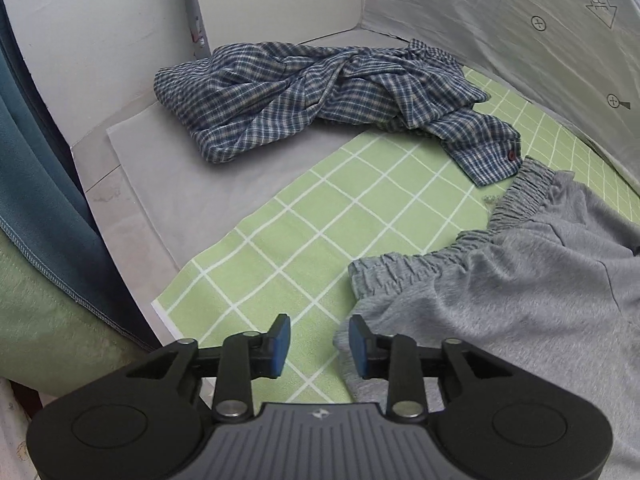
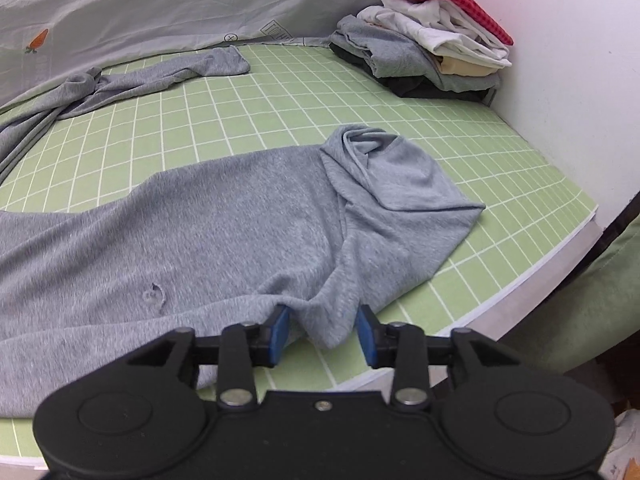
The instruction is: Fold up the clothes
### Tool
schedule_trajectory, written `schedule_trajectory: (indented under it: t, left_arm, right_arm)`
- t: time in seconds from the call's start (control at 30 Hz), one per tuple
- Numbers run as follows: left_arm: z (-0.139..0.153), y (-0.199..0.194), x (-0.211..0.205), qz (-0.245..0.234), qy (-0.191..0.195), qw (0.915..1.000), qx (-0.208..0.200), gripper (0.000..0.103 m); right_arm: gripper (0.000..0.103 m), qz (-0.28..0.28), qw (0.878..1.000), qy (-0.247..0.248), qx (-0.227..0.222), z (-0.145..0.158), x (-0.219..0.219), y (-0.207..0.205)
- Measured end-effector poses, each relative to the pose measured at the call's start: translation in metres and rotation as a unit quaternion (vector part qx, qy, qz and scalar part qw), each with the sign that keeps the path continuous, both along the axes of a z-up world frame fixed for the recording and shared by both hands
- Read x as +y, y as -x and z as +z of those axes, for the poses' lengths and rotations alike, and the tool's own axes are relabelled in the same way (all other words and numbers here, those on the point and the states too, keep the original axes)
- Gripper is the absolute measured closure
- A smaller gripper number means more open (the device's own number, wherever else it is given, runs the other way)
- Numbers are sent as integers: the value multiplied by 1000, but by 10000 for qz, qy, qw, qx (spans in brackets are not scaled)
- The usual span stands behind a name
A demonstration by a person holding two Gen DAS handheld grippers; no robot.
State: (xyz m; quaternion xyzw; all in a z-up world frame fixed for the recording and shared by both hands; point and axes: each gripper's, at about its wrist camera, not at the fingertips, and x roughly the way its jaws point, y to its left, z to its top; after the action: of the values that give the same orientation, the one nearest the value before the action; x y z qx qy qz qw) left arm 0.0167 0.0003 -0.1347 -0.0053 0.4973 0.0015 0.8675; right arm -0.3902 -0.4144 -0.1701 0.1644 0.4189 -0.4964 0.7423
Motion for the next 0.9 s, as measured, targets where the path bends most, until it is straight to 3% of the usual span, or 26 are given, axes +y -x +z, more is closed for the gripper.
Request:
schedule_trajectory:
  t: [0.07,0.13,0.2,0.37,0.6,0.63,0.7,0.73,0.8,0.9]
  left_arm:
    - [2,17,-28,-289,-45,9996,-54,45]
    - [4,34,-56,-577,-90,9982,-108,33]
    - [7,51,-84,-865,-134,9960,-161,29]
    - [12,94,-154,-1582,-245,9867,-295,25]
    - [-25,197,-272,-1925,-89,9809,251,24]
    - [-31,209,-286,-1926,-86,9806,349,24]
    - [-37,226,-309,-2003,-139,9783,515,24]
    - [-38,233,-317,-2067,-219,9766,548,24]
    - [-40,244,-333,-2210,-419,9727,573,24]
    - [-43,255,-350,-2374,-679,9672,594,24]
  right_arm:
    - [61,81,9998,140,-105,6,-6,5]
    - [51,161,9993,280,-210,13,-12,10]
    - [47,127,9989,343,-308,13,-26,15]
    - [47,439,9979,321,-354,-6,-82,29]
    - [55,1762,9823,-96,-629,-32,-161,40]
    - [60,1958,9789,-102,-571,-35,-167,38]
    - [80,2232,9732,-189,-530,-38,-178,37]
    - [99,2308,9711,-271,-550,-39,-184,39]
    - [102,2319,9703,-279,-630,-37,-193,48]
    - [102,1850,9806,-38,-653,-29,-209,78]
